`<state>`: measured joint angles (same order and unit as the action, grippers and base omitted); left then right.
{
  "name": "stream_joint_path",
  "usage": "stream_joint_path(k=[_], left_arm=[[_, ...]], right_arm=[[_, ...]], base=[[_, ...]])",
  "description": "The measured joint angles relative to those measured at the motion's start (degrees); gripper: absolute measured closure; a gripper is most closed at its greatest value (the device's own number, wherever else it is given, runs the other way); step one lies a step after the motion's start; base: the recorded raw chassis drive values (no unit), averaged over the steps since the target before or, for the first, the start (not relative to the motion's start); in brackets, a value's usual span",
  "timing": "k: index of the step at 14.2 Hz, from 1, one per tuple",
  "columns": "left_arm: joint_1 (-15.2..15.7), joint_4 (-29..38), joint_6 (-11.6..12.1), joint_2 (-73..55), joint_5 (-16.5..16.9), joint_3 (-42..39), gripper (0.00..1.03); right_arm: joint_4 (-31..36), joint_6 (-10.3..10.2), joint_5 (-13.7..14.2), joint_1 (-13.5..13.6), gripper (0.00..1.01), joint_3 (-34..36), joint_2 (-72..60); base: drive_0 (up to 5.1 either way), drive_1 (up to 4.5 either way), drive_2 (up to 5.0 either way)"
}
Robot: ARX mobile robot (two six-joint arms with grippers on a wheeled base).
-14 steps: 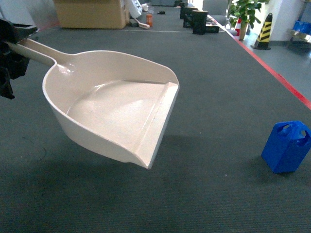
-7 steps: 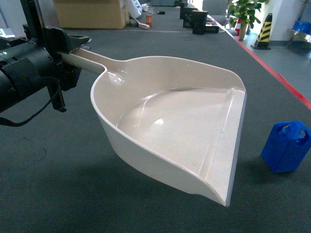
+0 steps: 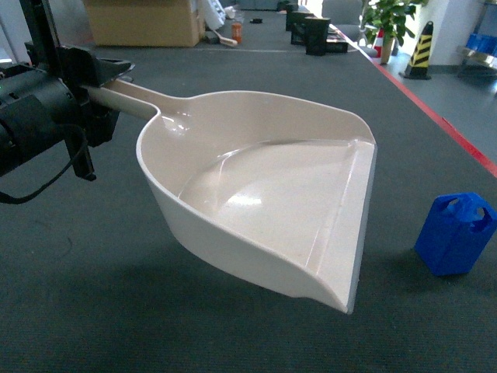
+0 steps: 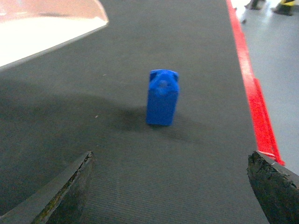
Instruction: Place part in tray to right shelf
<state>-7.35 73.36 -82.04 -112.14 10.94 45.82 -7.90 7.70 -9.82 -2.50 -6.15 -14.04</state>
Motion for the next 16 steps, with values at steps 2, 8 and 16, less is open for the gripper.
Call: stream_joint_path(k=[2,8,16], left_arm=[[0.0,0.0,0.0,0.0,0.2,0.0,0.91],[0.0,0.0,0.0,0.0,0.2,0.0,0.91],[0.0,0.1,0.0,0.0,0.2,0.0,0.91]], right_arm=[[10.8,2.7,-1.2,2.2,0.03,-5.0,-18.8],[20.3,-1.6,10.8,7.4,0.03,-28.9,-64.4],[11.1,-13.2,13.3,8.3,0.03,-47.0,-88.4]], base=[[0.0,0.0,0.0],[0.0,0.0,0.0],[0.0,0.0,0.0]])
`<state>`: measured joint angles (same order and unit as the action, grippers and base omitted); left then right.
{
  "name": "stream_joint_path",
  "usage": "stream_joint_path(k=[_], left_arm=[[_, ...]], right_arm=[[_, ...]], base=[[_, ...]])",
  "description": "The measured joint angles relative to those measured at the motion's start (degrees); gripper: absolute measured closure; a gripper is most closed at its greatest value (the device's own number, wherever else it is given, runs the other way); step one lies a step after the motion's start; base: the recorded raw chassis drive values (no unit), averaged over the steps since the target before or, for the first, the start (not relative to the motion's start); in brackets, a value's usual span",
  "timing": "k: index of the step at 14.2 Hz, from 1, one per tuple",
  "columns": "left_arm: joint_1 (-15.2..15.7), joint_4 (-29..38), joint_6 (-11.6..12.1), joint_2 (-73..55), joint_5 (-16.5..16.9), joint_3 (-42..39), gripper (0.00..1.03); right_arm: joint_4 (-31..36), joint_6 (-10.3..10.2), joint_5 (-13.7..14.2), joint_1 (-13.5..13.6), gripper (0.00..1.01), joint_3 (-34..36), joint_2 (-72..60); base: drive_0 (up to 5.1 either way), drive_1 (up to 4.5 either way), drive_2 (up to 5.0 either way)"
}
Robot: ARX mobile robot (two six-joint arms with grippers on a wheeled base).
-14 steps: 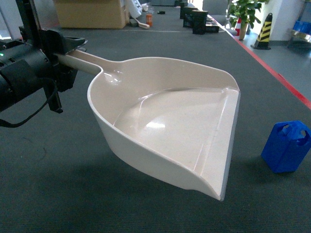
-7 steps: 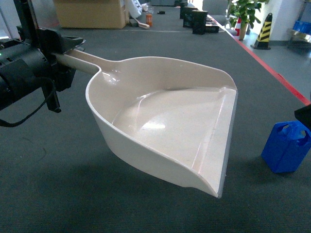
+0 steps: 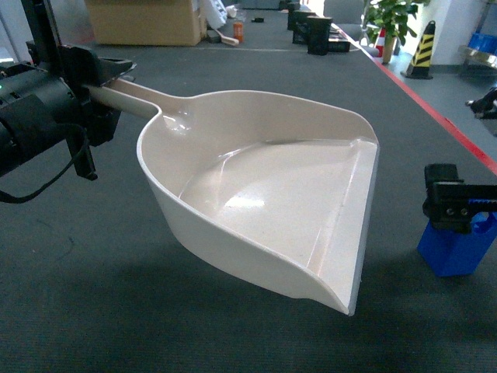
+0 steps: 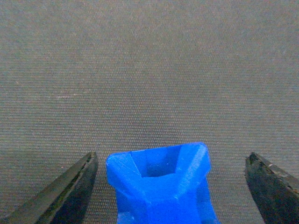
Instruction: Place part in tray to right shelf
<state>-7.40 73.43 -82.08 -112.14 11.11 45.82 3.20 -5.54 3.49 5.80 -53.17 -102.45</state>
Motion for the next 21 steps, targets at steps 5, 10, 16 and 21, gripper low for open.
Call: stream_joint_path(k=[5,10,16,21], left_arm=[[0.0,0.0,0.0,0.0,0.0,0.0,0.91],[0.0,0.0,0.0,0.0,0.0,0.0,0.91],[0.0,-0.1,0.5,0.0,0.0,0.0,0.91],[0.0,-0.1,0.5,0.0,-0.1,0.0,0.91]], right_arm=[[2.9,-1.5,2.3,2.5,0.54,1.6,-0.4],[11.5,-6.0,-5.5,13.9,0.55,2.5,22.3],[9.0,1.2,14.1,27.1,0.15,7.3,42.0],[13.2,4.6,21.1,17.7,0.62,25.1,58.9]], base=[[0.0,0.0,0.0],[0.0,0.0,0.0],[0.0,0.0,0.0],[0.0,0.0,0.0]])
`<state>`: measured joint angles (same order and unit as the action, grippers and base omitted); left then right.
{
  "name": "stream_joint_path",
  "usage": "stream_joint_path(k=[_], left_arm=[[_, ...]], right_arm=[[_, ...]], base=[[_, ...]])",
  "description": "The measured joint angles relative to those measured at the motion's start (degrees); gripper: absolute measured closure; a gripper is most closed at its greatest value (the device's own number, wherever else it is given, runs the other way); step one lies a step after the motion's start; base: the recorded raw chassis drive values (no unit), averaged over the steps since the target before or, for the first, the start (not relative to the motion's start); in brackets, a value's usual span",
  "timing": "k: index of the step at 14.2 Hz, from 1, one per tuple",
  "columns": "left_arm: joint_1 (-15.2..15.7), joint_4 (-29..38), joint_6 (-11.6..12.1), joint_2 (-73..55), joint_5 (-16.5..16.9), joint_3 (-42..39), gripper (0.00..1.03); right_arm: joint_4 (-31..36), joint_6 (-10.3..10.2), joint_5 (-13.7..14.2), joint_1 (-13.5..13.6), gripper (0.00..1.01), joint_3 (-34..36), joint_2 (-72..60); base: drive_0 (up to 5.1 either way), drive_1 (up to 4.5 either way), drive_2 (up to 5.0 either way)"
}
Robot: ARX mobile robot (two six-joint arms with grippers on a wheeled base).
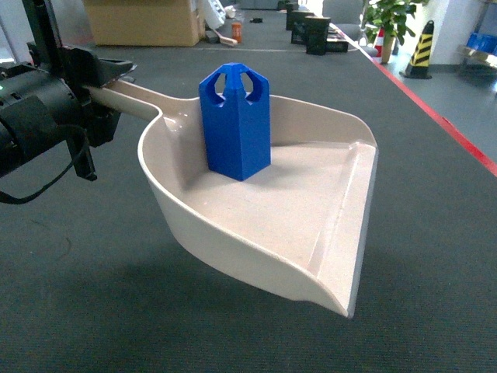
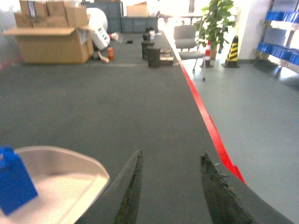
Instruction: Place part in tray to right shelf
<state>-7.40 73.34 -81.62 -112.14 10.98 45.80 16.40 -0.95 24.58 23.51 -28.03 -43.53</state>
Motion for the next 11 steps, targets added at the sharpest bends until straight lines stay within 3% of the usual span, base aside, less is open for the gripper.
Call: stream_joint_path(k=[5,6,7,11], left_arm=[[-0.4,0.0,0.0,0.0,0.5,0.0,0.91],[-0.3,0.0,0.0,0.0,0.3,0.0,0.91],[0.1,0.0,0.0,0.0,0.0,0.0,0.91],[0.0,0.0,0.0,0.0,0.1,0.0,0.91]], right_arm=[[0.5,0.6,-4.4,-3.0,0.81,5.7,2.6],[1.5,0.6,-6.6,-5.5,0.94,8.5,5.4],[2.3,0.8,-8.7,-8.0,0.99,11.1,8.4],[1.9,0.8,-15.2,-14.4,0.99,18.6,15.4]], base=[[0.0,0.0,0.0],[0.0,0.0,0.0],[0.0,0.0,0.0],[0.0,0.0,0.0]])
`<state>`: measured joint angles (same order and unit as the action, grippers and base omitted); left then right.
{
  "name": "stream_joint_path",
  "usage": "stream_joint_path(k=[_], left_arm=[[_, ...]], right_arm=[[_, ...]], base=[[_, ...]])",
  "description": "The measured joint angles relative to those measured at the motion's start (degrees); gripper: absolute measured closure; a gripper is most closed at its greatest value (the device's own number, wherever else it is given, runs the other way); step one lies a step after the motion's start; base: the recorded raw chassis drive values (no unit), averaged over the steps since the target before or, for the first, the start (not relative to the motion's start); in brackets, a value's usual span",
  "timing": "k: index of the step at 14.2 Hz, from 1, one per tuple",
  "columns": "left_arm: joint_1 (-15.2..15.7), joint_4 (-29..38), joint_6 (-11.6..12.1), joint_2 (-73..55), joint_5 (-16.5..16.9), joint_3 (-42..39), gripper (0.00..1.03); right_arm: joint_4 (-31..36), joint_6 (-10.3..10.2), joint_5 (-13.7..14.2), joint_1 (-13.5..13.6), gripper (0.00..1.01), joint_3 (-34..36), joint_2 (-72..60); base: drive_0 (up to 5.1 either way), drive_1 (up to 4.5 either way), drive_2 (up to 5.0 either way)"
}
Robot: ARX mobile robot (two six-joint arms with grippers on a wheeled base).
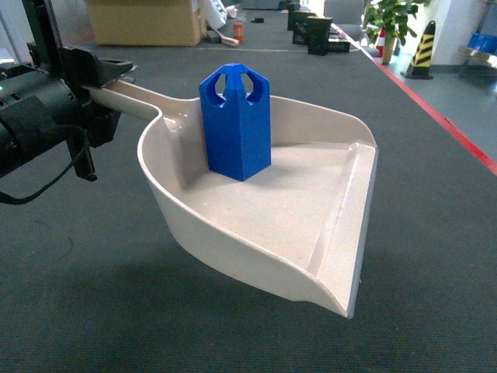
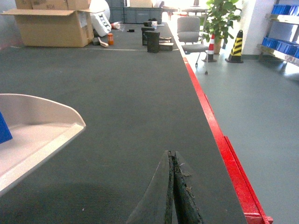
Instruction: Place part in tray to right shelf
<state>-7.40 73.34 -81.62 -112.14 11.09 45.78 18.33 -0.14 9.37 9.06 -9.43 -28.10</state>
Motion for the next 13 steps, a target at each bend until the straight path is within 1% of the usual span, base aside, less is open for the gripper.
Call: stream_joint_path(k=[1,2,8,9,10,13], left_arm=[[0.0,0.0,0.0,0.0,0.0,0.0,0.91],[0.0,0.0,0.0,0.0,0.0,0.0,0.91],[0.5,0.0,0.0,0.0,-0.3,0.0,0.91],[0.1,-0.1,0.0,0.0,-0.1,-0.1,0.91],[0.1,0.2,0.0,0.0,-0.1,-0.1,0.91],[0.1,0.0,0.0,0.0,-0.1,-0.1,0.91]], right_arm=[[-0.3,0.0,-1.2,-1.3,0.99,1.2,1.9],[-0.5,0.0,-1.7,-1.7,0.89,1.8,2.7],[-0.6,0.0,-2.0,-1.6,0.1,1.8,2.6],[-0.6,0.0,-2.0,-1.6,0.03,1.8,2.7],[-0.5,0.0,-2.0,-1.6,0.03,1.8,2.7],[-0.6,0.0,-2.0,-1.6,0.03,1.8,2.7]], base=[[0.0,0.0,0.0],[0.0,0.0,0.0],[0.0,0.0,0.0],[0.0,0.0,0.0],[0.0,0.0,0.0],[5.0,-2.48,-2.5]])
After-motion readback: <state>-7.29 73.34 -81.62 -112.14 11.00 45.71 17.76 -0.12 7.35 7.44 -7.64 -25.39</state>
